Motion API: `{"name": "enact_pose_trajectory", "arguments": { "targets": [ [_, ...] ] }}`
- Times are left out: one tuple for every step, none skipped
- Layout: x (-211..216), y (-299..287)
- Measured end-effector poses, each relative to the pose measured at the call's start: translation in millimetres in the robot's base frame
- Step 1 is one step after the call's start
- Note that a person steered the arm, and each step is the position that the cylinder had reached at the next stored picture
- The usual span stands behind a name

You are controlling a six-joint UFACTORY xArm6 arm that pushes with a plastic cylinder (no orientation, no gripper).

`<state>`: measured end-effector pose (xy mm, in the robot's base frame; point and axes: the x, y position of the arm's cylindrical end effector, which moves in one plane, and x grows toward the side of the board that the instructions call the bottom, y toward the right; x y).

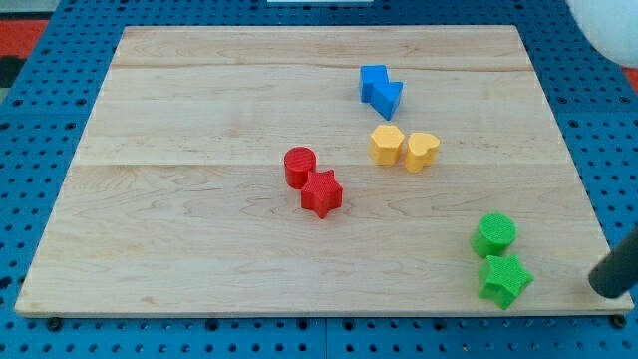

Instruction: Push the green circle into green star

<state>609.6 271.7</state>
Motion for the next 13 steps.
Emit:
{"name": "enact_pose_trajectory", "arguments": {
  "targets": [
    [7.8,-18.3],
    [8.7,-42.8],
    [9.2,-59.7],
    [8.5,-74.1],
    [8.3,-90.6],
    [8.3,-91.8],
    [8.3,-91.8],
    [2.1,-96.1],
    [-4.8,-103.0],
    [-11.5,-107.6],
    [-20.3,-107.6],
    [-20.4,-107.6],
    [-20.4,-107.6]
  ]
}}
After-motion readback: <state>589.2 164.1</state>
